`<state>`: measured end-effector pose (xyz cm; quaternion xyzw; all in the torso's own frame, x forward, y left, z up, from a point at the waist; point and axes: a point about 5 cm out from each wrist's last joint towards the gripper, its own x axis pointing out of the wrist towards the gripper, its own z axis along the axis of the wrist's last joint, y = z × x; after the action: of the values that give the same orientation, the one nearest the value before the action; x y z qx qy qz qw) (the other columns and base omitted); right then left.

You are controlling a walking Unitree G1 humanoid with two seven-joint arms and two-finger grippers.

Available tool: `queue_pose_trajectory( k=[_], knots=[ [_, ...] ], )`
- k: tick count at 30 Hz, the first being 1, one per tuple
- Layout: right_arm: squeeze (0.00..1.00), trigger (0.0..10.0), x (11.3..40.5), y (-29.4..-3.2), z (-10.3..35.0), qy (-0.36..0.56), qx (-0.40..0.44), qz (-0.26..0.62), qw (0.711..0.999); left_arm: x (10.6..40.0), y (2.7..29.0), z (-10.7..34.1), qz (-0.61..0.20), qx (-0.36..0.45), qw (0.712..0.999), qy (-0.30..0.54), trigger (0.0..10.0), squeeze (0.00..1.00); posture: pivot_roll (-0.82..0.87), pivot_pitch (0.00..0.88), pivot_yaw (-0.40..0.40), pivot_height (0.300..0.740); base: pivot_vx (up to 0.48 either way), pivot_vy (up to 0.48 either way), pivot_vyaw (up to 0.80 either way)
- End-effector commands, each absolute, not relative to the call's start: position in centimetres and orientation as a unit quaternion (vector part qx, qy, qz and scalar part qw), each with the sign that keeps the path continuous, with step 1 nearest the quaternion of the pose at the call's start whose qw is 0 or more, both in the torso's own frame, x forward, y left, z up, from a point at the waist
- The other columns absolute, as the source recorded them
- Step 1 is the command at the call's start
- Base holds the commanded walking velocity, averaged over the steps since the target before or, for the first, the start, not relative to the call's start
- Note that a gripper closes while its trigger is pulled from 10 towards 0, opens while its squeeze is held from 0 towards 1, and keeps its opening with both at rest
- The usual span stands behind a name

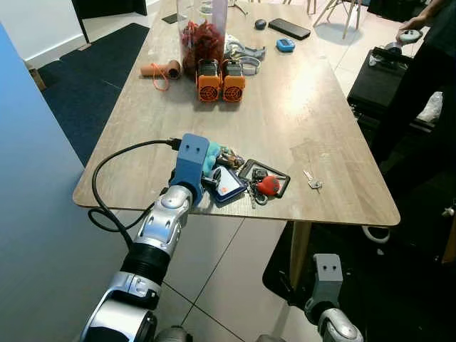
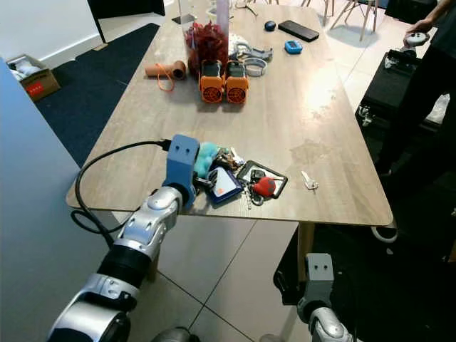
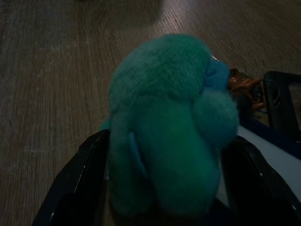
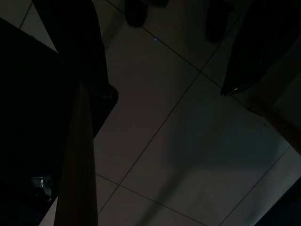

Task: Hang keys on a hook

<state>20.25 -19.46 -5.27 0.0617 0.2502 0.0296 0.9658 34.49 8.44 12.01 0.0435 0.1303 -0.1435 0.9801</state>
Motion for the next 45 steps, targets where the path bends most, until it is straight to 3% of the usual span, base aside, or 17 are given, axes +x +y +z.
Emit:
queue_pose_trajectory(
  k=[1,2,3,4,15,22,29,33,35,38,42,45],
  knots=[
    [0.00,10.0,19.9,-19.7,-5.5,0.257,0.066,0.021,0.964,34.6,7.9,12.0,-0.147,0.039,0.980,0.126,9.9,0.00,0.05,0.082,-0.026,0.740,0.000,0.000,0.00],
    [0.00,10.0,19.9,-19.7,-5.5,0.257,0.066,0.021,0.964,34.6,7.9,12.0,-0.147,0.039,0.980,0.126,9.9,0.00,0.05,0.082,-0.026,0.740,0.000,0.000,0.00],
    [0.00,10.0,19.9,-19.6,-5.5,0.257,0.066,0.021,0.964,34.6,8.0,12.1,-0.143,0.036,0.982,0.120,0.4,0.00,0.05,0.082,-0.026,0.740,0.000,0.000,0.00],
    [0.00,10.0,20.0,-19.6,-5.5,0.256,0.066,0.021,0.964,34.8,8.2,12.2,-0.139,0.029,0.983,0.115,0.0,0.00,0.05,0.075,-0.025,0.740,0.000,0.000,0.00],
    [0.00,10.0,20.0,-19.6,-5.4,0.255,0.065,0.023,0.964,35.3,8.6,13.1,-0.124,-0.040,0.987,0.092,0.0,0.00,0.05,0.064,-0.027,0.740,0.000,0.000,0.00],
    [0.00,10.0,20.1,-19.6,-5.4,0.256,0.064,0.024,0.964,35.4,8.6,13.5,-0.145,-0.077,0.984,0.074,0.0,0.00,0.05,0.065,-0.031,0.740,0.000,0.000,0.00],
    [0.00,10.0,20.0,-19.5,-5.5,0.257,0.064,0.027,0.964,35.6,10.3,14.6,-0.187,-0.159,0.969,0.022,0.0,0.00,0.06,0.069,-0.040,0.740,0.000,0.000,0.00],
    [0.00,10.0,20.2,-19.6,-5.4,0.255,0.064,0.028,0.964,35.2,12.6,16.8,-0.264,-0.269,0.925,-0.047,0.0,0.00,0.06,0.068,-0.044,0.740,0.000,0.000,0.00],
    [0.00,10.0,20.2,-19.6,-5.4,0.254,0.064,0.028,0.965,35.0,13.0,17.2,-0.287,-0.285,0.912,-0.061,0.0,0.00,0.06,0.068,-0.044,0.740,0.000,0.000,0.00],
    [0.00,10.0,20.2,-19.7,-5.3,0.254,0.062,0.028,0.965,32.9,14.2,18.1,-0.424,-0.324,0.843,-0.071,0.0,0.00,0.06,0.069,-0.046,0.740,0.000,0.000,0.00],
    [0.00,10.0,20.2,-20.0,-5.3,0.254,0.060,0.027,0.965,28.7,15.8,16.7,-0.579,-0.266,0.771,0.015,0.0,0.00,0.05,0.069,-0.048,0.740,0.000,0.000,0.00],
    [0.00,10.0,20.2,-20.0,-5.3,0.255,0.059,0.028,0.965,26.4,17.1,14.9,-0.618,-0.208,0.754,0.080,0.0,0.00,0.06,0.069,-0.052,0.740,0.000,0.000,0.00]
  ],
)
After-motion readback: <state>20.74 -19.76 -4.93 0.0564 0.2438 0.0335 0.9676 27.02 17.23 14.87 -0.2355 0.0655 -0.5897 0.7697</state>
